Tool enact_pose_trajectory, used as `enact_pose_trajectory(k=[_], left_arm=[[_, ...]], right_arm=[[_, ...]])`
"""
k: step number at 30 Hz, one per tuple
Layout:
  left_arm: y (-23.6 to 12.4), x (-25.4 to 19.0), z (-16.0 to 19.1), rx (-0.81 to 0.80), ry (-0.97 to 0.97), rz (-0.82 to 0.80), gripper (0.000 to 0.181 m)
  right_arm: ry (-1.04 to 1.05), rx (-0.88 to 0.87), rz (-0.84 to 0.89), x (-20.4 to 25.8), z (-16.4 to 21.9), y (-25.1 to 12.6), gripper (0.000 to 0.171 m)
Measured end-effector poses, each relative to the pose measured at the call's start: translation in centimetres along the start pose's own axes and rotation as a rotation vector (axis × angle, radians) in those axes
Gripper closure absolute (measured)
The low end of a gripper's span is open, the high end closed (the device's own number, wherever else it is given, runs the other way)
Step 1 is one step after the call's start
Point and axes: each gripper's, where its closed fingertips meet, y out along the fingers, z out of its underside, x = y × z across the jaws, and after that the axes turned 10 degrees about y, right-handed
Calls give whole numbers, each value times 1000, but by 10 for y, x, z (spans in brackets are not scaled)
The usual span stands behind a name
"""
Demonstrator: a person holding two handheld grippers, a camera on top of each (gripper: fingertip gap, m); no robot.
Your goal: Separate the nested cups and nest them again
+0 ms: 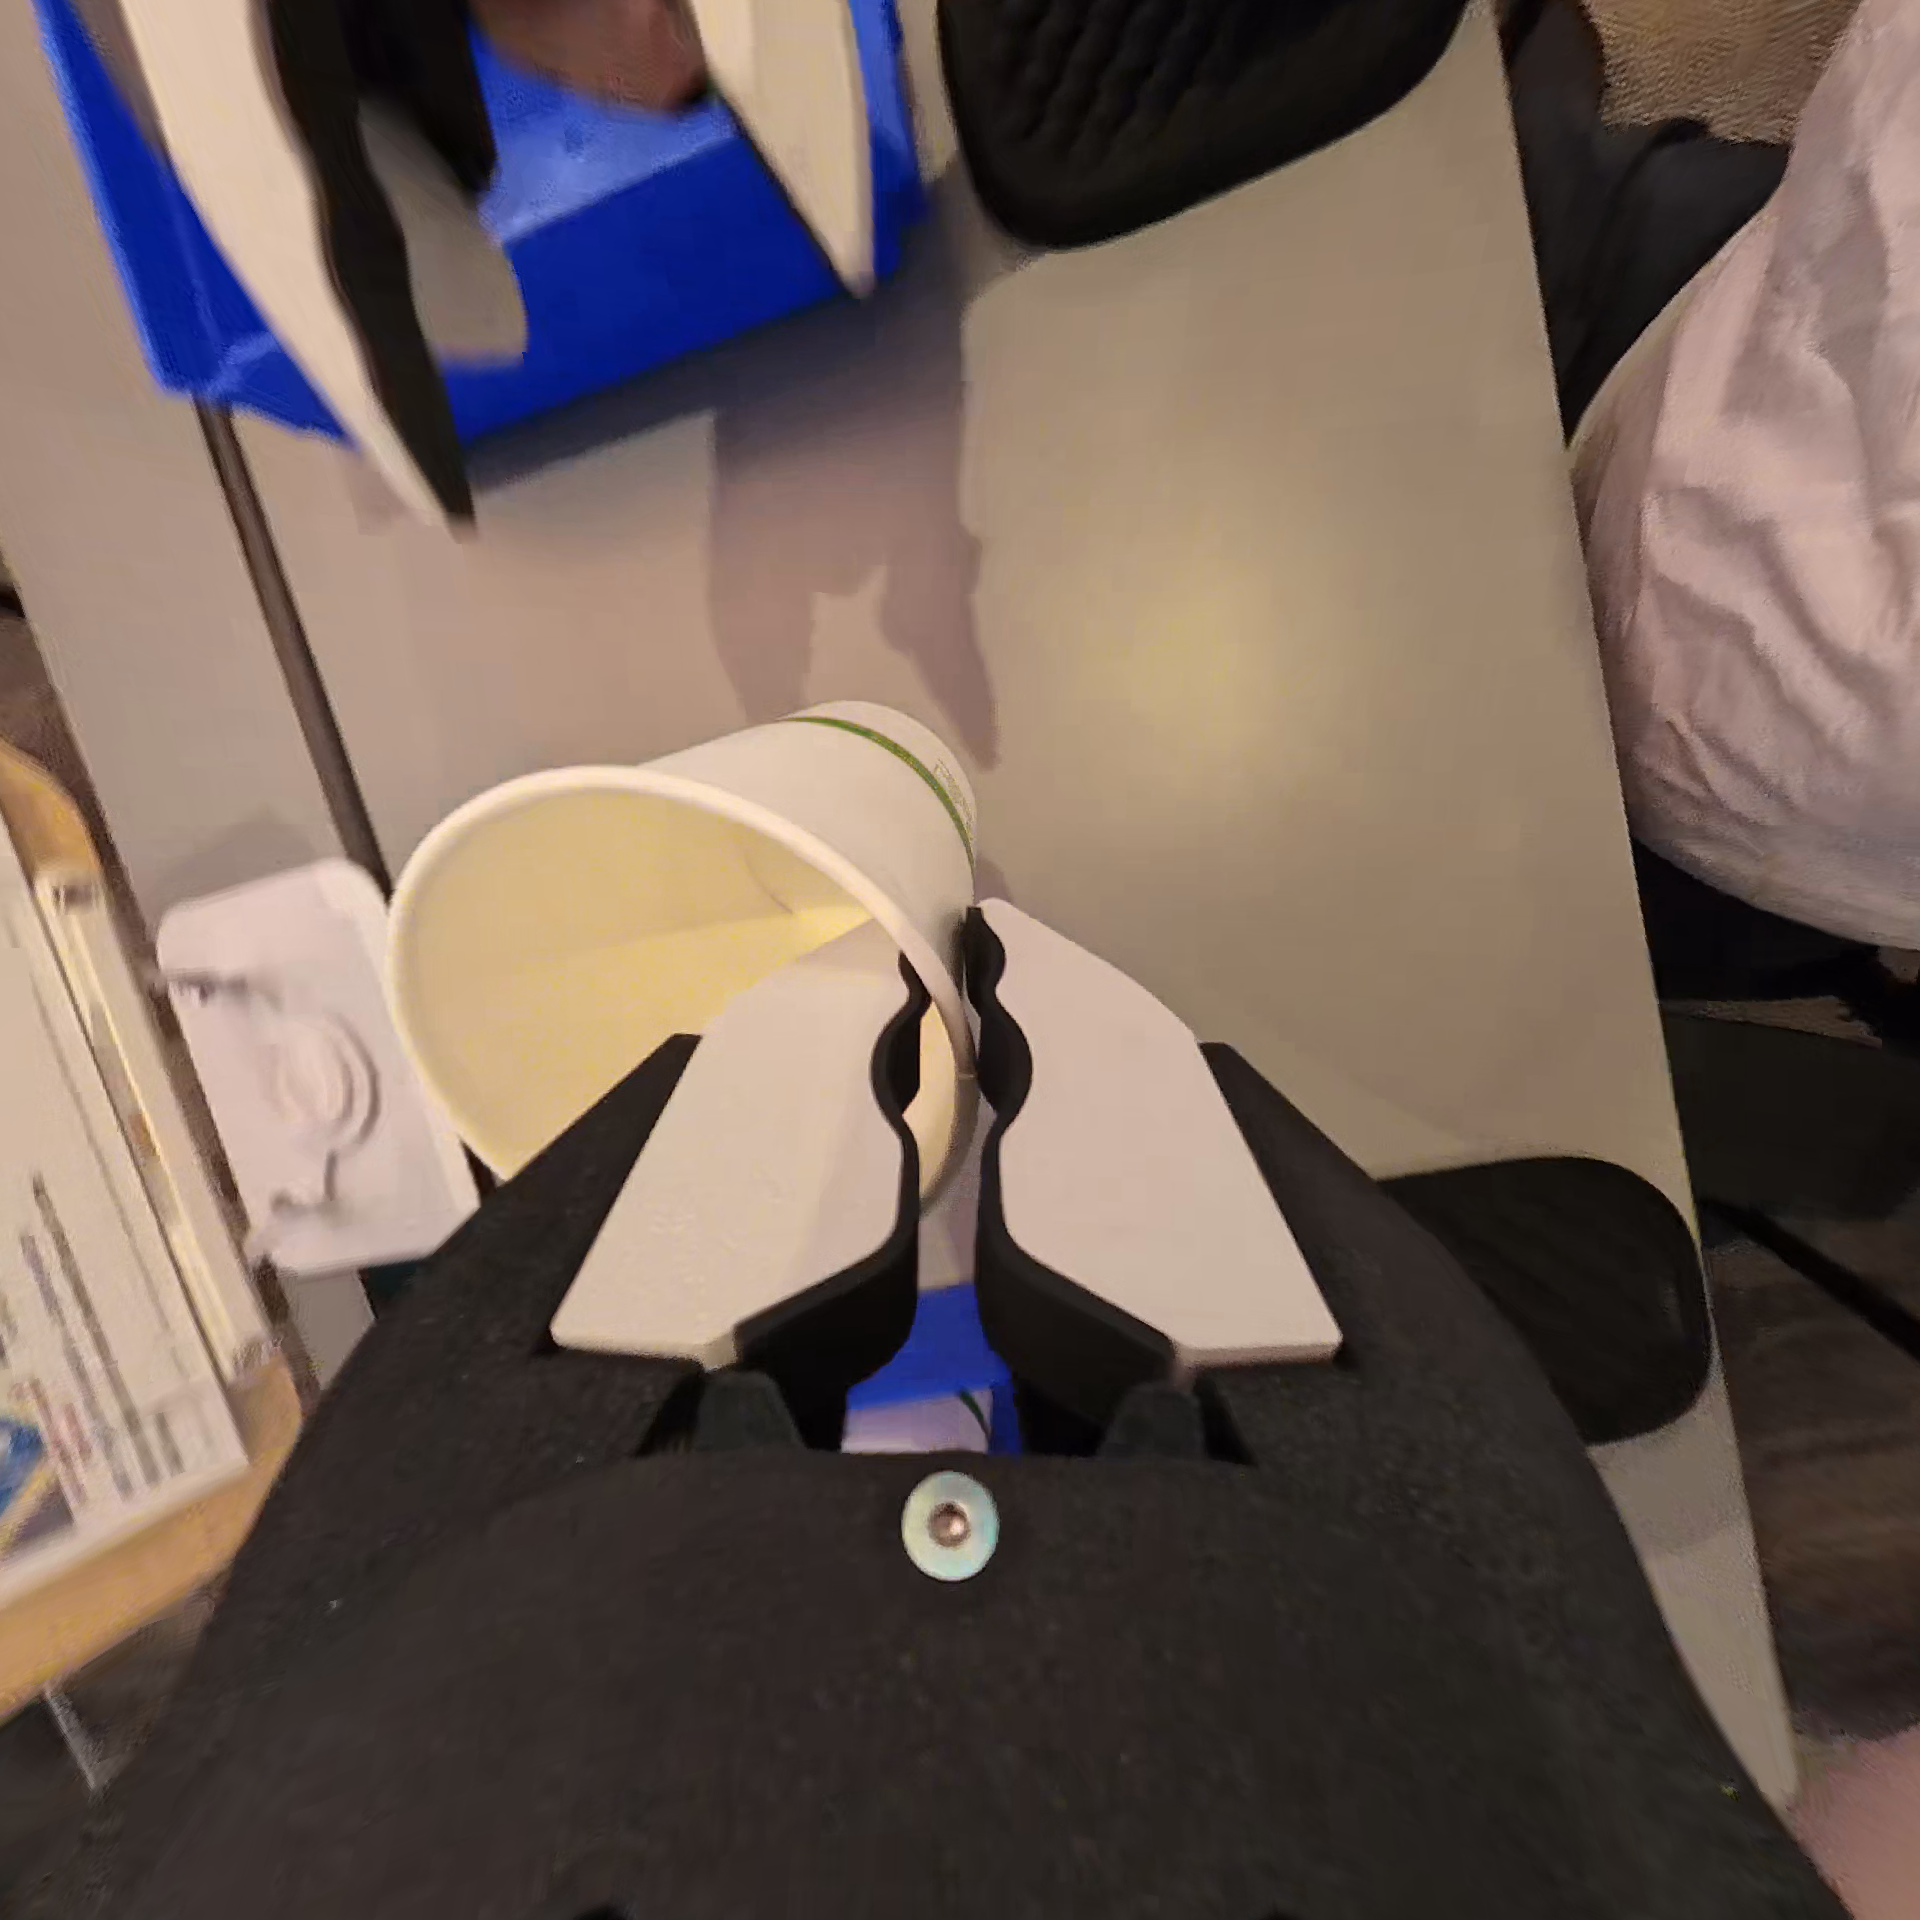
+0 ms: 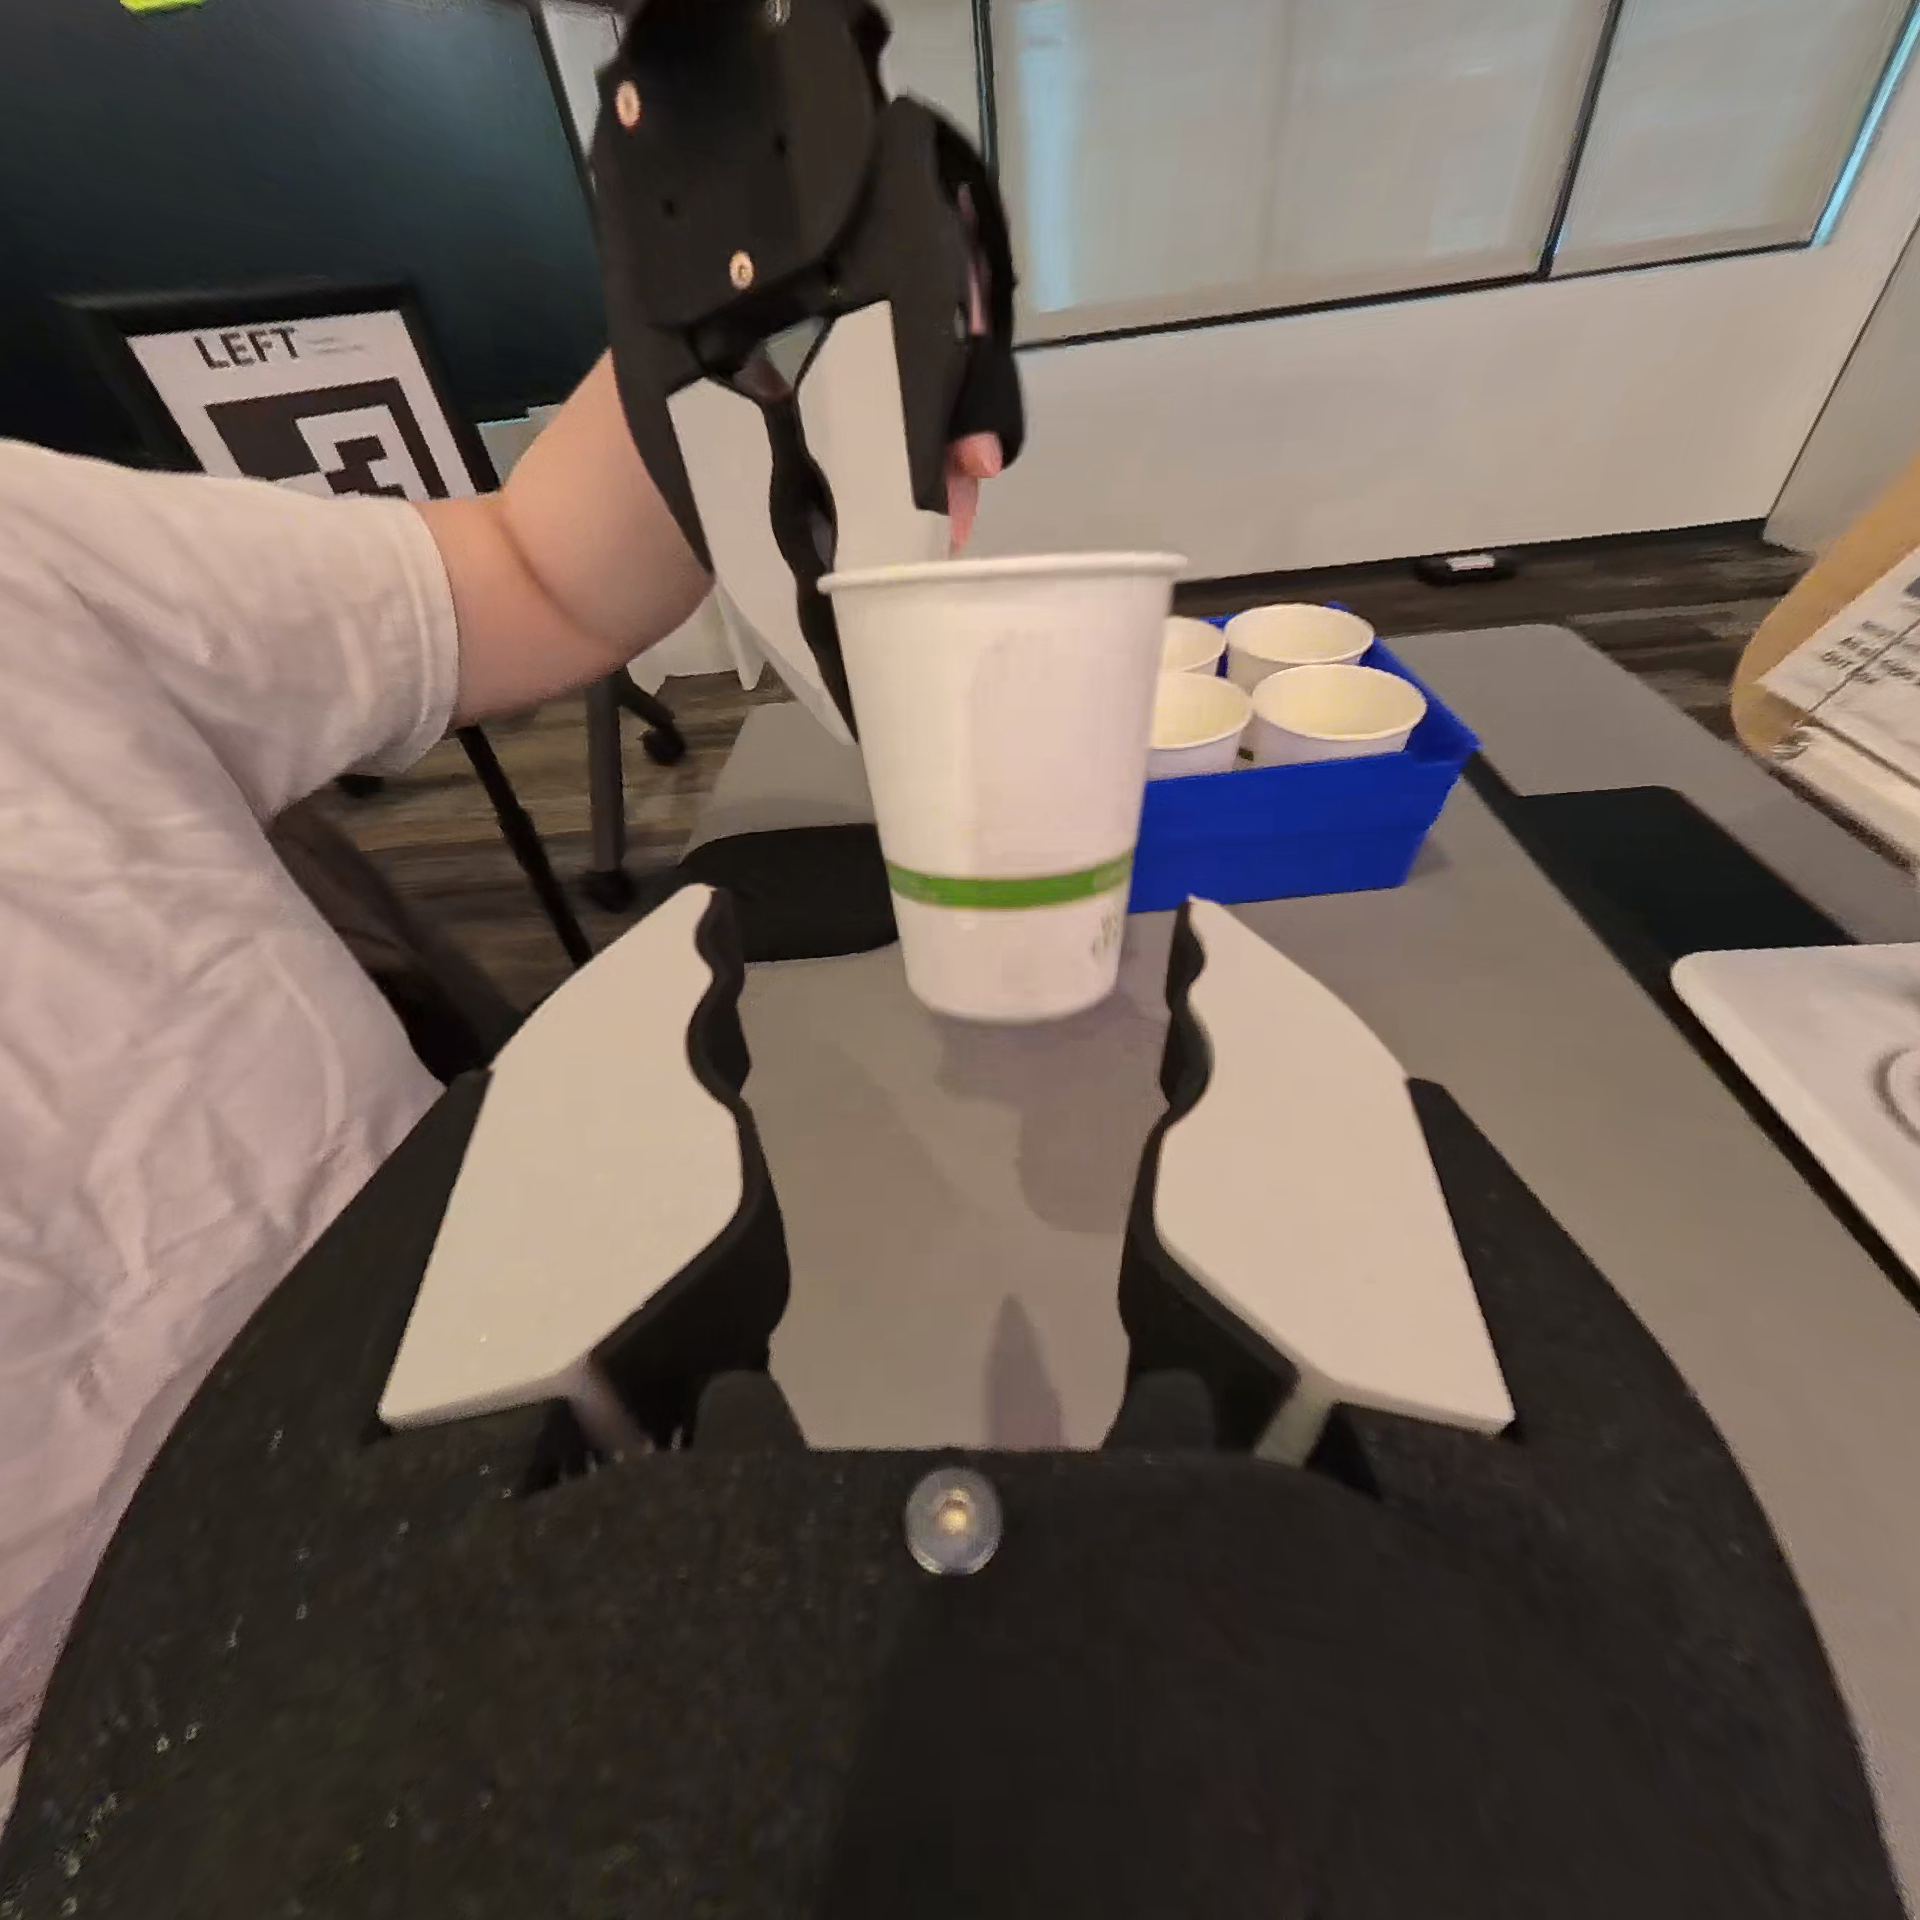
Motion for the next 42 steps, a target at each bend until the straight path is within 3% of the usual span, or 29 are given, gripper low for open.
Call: enact_pose_trajectory(k=[6, 11, 24, 26, 29, 33, 37, 39, 42], left_arm=[[27, 17, -39, -18, 134, 111, 176], [36, 20, -59, -30, 194, 140, 176], [43, 21, -68, -16, 209, 114, 175], [42, 31, -69, -25, 169, 38, 150], [29, 43, -72, -80, 115, -54, 128], [-7, 62, -70, -256, -44, -168, 115], [-28, 57, -44, -260, -125, -291, 119], [-31, 47, -30, -203, -130, -354, 120], [-38, 29, -27, -200, -129, -417, 125]], right_arm=[[-40, 28, -18, 4, 6, 8, 77], [-6, 52, -10, -3, 12, 5, 79], [19, 91, -93, 1, 21, 8, 80], [15, 86, -88, -1, 21, 7, 81], [26, 50, -60, -8, 14, -2, 81], [-5, 20, 211, -51, 10, -61, 81], [52, -319, 738, -125, -4, -191, 81], [92, -439, 916, -148, 12, -236, 81], [201, -375, 1124, -184, 63, -263, 81]])
